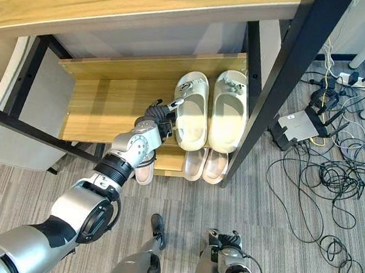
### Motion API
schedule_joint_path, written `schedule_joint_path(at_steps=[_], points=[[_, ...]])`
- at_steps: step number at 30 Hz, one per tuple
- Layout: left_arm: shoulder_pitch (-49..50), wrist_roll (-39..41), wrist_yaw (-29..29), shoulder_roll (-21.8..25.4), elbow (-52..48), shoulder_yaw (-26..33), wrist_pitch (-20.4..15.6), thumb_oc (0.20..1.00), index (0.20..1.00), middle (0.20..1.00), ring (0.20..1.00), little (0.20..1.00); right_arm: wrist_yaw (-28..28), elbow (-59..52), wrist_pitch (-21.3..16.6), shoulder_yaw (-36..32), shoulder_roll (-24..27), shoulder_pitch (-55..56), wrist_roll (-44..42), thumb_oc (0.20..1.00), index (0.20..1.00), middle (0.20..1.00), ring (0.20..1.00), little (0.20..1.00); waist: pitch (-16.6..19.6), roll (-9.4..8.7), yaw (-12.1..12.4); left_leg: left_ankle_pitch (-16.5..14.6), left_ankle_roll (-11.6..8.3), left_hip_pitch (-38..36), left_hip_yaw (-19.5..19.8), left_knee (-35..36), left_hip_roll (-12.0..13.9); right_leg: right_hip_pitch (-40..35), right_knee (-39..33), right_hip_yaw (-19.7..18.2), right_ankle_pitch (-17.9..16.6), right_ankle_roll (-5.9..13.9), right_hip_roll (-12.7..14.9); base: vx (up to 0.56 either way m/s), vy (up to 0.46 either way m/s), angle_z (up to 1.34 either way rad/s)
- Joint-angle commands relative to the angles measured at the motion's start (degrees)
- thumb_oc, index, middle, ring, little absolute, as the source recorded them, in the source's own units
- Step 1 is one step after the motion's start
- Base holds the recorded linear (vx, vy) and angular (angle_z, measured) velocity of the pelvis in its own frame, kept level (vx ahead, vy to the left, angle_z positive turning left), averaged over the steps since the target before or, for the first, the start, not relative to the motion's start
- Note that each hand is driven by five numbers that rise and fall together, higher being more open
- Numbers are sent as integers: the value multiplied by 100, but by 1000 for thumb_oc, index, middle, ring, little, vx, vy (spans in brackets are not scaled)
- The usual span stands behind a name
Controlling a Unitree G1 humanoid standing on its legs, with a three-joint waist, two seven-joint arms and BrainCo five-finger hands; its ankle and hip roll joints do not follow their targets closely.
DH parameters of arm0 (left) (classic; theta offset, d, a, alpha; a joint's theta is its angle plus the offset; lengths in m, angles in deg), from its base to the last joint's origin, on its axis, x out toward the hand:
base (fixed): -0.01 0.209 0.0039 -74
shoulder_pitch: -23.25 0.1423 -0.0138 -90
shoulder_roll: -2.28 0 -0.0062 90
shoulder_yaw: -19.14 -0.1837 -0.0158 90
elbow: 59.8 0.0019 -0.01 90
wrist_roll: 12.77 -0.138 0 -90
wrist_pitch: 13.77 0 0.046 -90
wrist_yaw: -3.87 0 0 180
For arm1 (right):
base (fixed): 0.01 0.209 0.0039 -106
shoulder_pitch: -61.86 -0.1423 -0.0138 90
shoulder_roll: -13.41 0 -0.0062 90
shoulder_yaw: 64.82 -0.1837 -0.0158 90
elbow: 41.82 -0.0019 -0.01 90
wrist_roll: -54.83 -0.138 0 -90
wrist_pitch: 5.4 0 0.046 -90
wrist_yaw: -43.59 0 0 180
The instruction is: Arrange the slippers neatly on the shoe rack.
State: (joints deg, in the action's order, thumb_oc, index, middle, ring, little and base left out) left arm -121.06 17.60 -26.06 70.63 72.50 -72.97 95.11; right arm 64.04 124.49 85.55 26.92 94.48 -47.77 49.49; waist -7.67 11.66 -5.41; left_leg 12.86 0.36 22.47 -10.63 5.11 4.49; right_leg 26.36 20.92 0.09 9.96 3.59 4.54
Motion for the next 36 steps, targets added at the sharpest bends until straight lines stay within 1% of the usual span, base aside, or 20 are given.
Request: schedule_joint_path(at_steps=[1, 5, 6, 9, 11, 13, 15, 16, 17, 22, 23, 24, 28, 29, 31, 32, 33, 34, 35, 36], points=[[-634, 82, -102, -336, 702, 229, -396, 1000, 1000, 1000, 1000, 1000, 87, 256, 27, -163, -75, -445, -37, 1000, 1000, 1000, 1000, 1000, -394, 2, -73, -640, 44, -886, -418, -11, -196, -811, -1970, -383, -1217, 183, 125, 0, 0, 0], [-568, -136, -284, -181, 744, 438, -690, 1000, 1000, 1000, 1000, 1000, 91, 312, 38, -214, -70, -442, -33, 1000, 1000, 1000, 1000, 1000, -363, 11, -92, -638, 41, -915, -404, -11, -192, -838, -1985, -369, -1228, 186, 136, 4, -6, -1], [-479, -342, -373, -33, 668, 507, -813, 1000, 1000, 1000, 1000, 1000, 75, 336, 39, -250, -62, -412, -32, 1000, 1000, 1000, 1000, 1000, -340, 2, -89, -639, 40, -932, -387, -11, -192, -863, -1994, -354, -1234, 183, 137, 10, -21, -9], [-393, -420, -375, 73, 542, 580, -851, 1000, 1000, 1000, 1000, 1000, 57, 360, 40, -277, -45, -379, -20, 1000, 1000, 1000, 1000, 1000, -322, -6, -78, -632, 38, -949, -372, -11, -189, -896, -1997, -330, -1232, 181, 141, 9, -25, -8], [-308, -662, -358, 226, 288, 493, -712, 1000, 1000, 1000, 1000, 1000, 27, 364, 26, -306, -32, -285, -7, 1000, 1000, 1000, 1000, 1000, -301, 0, -54, -623, 40, -960, -344, -11, -185, -927, -2000, -311, -1229, 176, 139, -1, -14, -2], [-83, -1009, -291, 339, -271, 306, -469, 1000, 1000, 1000, 1000, 1000, 42, 353, 2, -319, -68, -152, 5, 1000, 1000, 1000, 1000, 1000, -273, 5, -5, -609, 36, -946, -337, -11, -174, -935, -2007, -293, -1247, 166, 136, -6, -10, 3], [161, -1413, -124, 434, -731, 145, -179, 1000, 1000, 1000, 1000, 1000, 18, 347, -30, -331, -68, -53, 21, 1000, 1000, 1000, 1000, 1000, -249, 15, 41, -613, 35, -961, -313, -11, -172, -977, -2008, -254, -1237, 165, 145, -4, -13, 13], [273, -1573, -49, 444, -879, 106, -100, 1000, 1000, 1000, 1000, 1000, 24, 355, -43, -319, -91, -15, 30, 1000, 1000, 1000, 1000, 1000, -234, 14, 69, -614, 36, -968, -301, -11, -172, -990, -2005, -248, -1232, 162, 140, 7, -20, 16], [477, -1732, 160, 467, -1102, 91, 30, 1000, 1000, 1000, 1000, 1000, -20, 382, -55, -330, -112, 9, 42, 1000, 1000, 1000, 1000, 1000, -205, 13, 105, -615, 34, -995, -275, -11, -165, -1043, -2006, -223, -1217, 159, 147, 9, -15, 16], [916, -2087, 395, 597, -1584, 64, 198, 1000, 1000, 1000, 1000, 1000, -90, 450, -80, -373, -176, 133, 34, 1000, 1000, 1000, 1000, 1000, -139, -9, 165, -624, 38, -1060, -218, -11, -169, -1177, -2042, -152, -1200, 161, 169, 13, -10, 12], [1141, -2201, 538, 642, -1831, 40, 257, 1000, 1000, 1000, 1000, 1000, -113, 483, -82, -381, -208, 216, 38, 1000, 1000, 1000, 1000, 1000, -106, -24, 193, -630, 38, -1095, -191, -11, -173, -1261, -2081, -91, -1196, 163, 188, 0, 0, 0], [1150, -2202, 539, 643, -1837, 38, 260, 1000, 1000, 1000, 1000, 1000, -113, 482, -82, -380, -209, 220, 38, 1000, 1000, 1000, 1000, 1000, -105, -25, 188, -631, 39, -1098, -187, -11, -174, -1269, -2086, -86, -1197, 163, 190, 0, 0, 0], [1722, -2268, 1048, 749, -2394, -61, 390, 1000, 1000, 1000, 1000, 1000, -147, 572, -112, -407, -270, 466, 37, 1000, 1000, 1000, 1000, 1000, 9, -65, 243, -633, 32, -1194, -126, -11, -177, -1508, -2234, 38, -1205, 164, 225, 4, -16, 6], [1729, -2269, 1049, 750, -2398, -63, 392, 1000, 1000, 1000, 1000, 1000, -147, 571, -112, -406, -271, 470, 37, 1000, 1000, 1000, 1000, 1000, 10, -67, 240, -633, 32, -1197, -123, -11, -178, -1515, -2239, 41, -1207, 164, 226, -2, -20, 13], [2049, -2523, 1537, 1009, -2766, -230, 520, 1000, 1000, 1000, 1000, 1000, -183, 565, -140, -380, -294, 545, 65, 1000, 1000, 1000, 1000, 1000, 67, -98, 259, -649, 30, -1248, -103, -11, -169, -1637, -2304, 113, -1212, 173, 231, -5, -25, 17], [2056, -2526, 1541, 1012, -2773, -232, 524, 1000, 1000, 1000, 1000, 1000, -183, 565, -140, -380, -297, 548, 66, 1000, 1000, 1000, 1000, 1000, 68, -100, 257, -649, 30, -1251, -101, -11, -170, -1642, -2308, 115, -1213, 174, 232, 0, -42, 12], [2358, -2894, 1929, 1311, -3128, -394, 618, 1000, 1000, 1000, 1000, 1000, -237, 552, -151, -381, -314, 563, 69, 1000, 1000, 1000, 1000, 1000, 138, -143, 287, -660, 29, -1303, -80, -11, -162, -1758, -2362, 184, -1211, 176, 230, 0, -27, 5], [2358, -2894, 1929, 1311, -3129, -394, 619, 1000, 1000, 1000, 1000, 1000, -237, 552, -151, -381, -314, 563, 69, 1000, 1000, 1000, 1000, 1000, 138, -143, 285, -660, 29, -1304, -79, -11, -162, -1760, -2363, 185, -1211, 176, 230, 9, -57, 5], [2651, -3145, 2332, 1446, -3432, -529, 766, 1000, 1000, 1000, 1000, 1000, -255, 549, -147, -345, -381, 581, 82, 1000, 1000, 1000, 1000, 1000, 240, -200, 326, -669, 24, -1365, -48, -11, -157, -1898, -2437, 252, -1204, 162, 214, 13, -36, 10], [2798, -3334, 2578, 1515, -3545, -607, 849, 1000, 1000, 1000, 1000, 1000, -267, 546, -147, -301, -436, 621, 95, 1000, 1000, 1000, 1000, 1000, 300, -230, 332, -685, 22, -1402, -42, -11, -156, -1968, -2489, 274, -1212, 153, 211, 30, -51, 21]])
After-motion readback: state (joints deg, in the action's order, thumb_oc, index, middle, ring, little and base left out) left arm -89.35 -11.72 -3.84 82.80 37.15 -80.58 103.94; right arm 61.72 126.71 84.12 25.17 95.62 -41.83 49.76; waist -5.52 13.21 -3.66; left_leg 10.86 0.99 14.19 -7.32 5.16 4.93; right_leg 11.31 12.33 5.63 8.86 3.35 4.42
